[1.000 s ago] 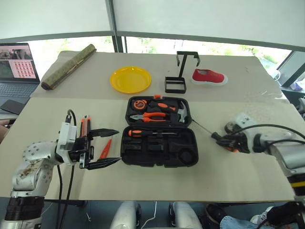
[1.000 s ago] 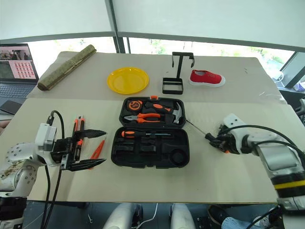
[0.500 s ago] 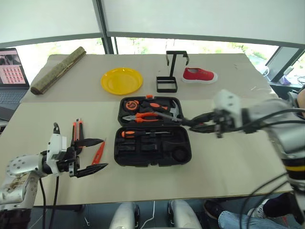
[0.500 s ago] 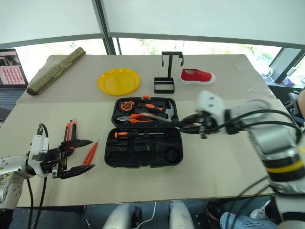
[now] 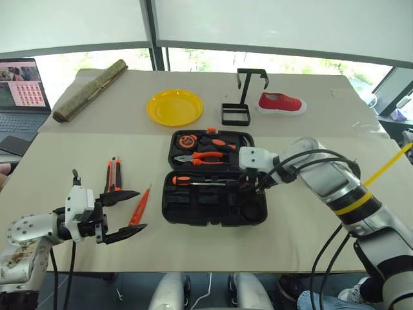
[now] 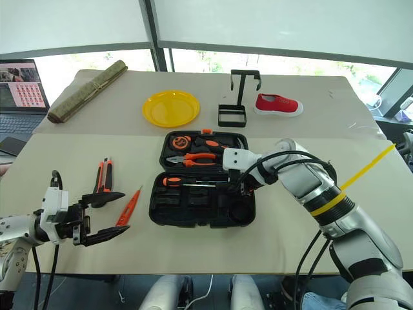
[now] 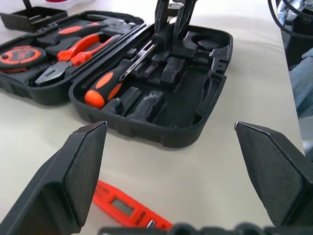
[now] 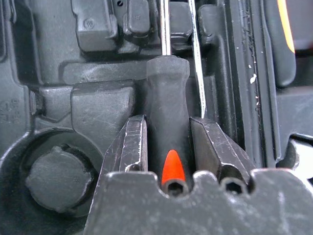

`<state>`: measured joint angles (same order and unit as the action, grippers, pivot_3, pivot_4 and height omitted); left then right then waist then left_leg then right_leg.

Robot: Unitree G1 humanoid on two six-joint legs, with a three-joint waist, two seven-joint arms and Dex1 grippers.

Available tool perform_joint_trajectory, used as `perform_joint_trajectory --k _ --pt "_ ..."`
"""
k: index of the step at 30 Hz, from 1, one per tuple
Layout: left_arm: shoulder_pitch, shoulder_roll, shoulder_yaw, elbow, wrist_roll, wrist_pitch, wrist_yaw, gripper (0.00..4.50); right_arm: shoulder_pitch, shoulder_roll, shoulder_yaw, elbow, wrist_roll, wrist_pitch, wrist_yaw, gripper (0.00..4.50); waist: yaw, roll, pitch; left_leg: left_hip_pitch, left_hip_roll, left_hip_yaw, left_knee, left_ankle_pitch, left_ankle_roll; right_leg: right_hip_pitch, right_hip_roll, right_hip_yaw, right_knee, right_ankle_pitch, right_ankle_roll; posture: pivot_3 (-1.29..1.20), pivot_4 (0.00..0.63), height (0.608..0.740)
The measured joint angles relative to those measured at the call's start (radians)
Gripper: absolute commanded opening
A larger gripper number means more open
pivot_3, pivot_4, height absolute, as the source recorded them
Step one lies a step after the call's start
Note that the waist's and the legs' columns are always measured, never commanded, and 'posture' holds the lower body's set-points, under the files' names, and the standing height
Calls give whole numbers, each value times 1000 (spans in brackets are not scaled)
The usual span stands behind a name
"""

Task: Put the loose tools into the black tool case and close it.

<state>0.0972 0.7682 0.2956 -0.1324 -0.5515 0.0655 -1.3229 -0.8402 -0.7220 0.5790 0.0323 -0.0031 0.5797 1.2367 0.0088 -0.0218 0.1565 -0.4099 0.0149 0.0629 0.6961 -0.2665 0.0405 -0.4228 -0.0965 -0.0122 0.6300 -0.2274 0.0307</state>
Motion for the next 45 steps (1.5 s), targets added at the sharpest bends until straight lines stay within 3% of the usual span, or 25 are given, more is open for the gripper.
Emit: perform_joint_trajectory --k 9,11,15,22,25,32,36,45 --pt "-17 0 -18 -3 0 0 5 4500 -1 30 0 7 -57 -46 14 979 -10 0 0 1 0 0 0 0 0 0 2 0 1 0 0 0 150 740" --pt "-20 0 -21 0 1 0 5 4500 -2 42 -6 17 -61 -42 10 1981 -12 0 0 2 1 0 0 0 0 1 2 0 1 0 0 0 150 740" --pt "-30 0 -30 9 2 -1 7 4500 -6 38 -35 25 -56 -39 29 3187 -15 0 0 2 1 0 0 0 0 1 2 0 1 0 0 0 150 740" --pt "-44 0 -39 40 15 -3 5 4500 -18 -2 -123 20 70 -21 168 3187 -20 0 0 1 1 0 -1 0 0 0 2 1 1 0 -1 0 150 740" --pt "-57 0 -40 54 21 -4 4 4500 -19 23 -198 21 128 -12 169 2467 -21 0 0 2 1 0 -1 0 0 1 2 1 1 0 -1 0 150 740" --pt "-82 -8 -59 67 30 -6 4 4500 78 149 -234 120 134 -162 55 135 -21 0 0 1 1 0 -1 0 -1 0 1 1 1 0 -1 0 150 740" --pt "-85 -8 -69 68 37 -5 5 4500 115 169 -233 192 109 -311 28 63 -20 0 0 2 0 1 -1 0 -1 1 1 1 1 0 -1 0 150 740" --pt "-85 -9 -79 66 37 -1 16 4500 115 200 -226 260 69 -425 11 63 -22 0 0 5 1 1 -1 1 -1 3 2 1 2 0 -1 0 150 740"
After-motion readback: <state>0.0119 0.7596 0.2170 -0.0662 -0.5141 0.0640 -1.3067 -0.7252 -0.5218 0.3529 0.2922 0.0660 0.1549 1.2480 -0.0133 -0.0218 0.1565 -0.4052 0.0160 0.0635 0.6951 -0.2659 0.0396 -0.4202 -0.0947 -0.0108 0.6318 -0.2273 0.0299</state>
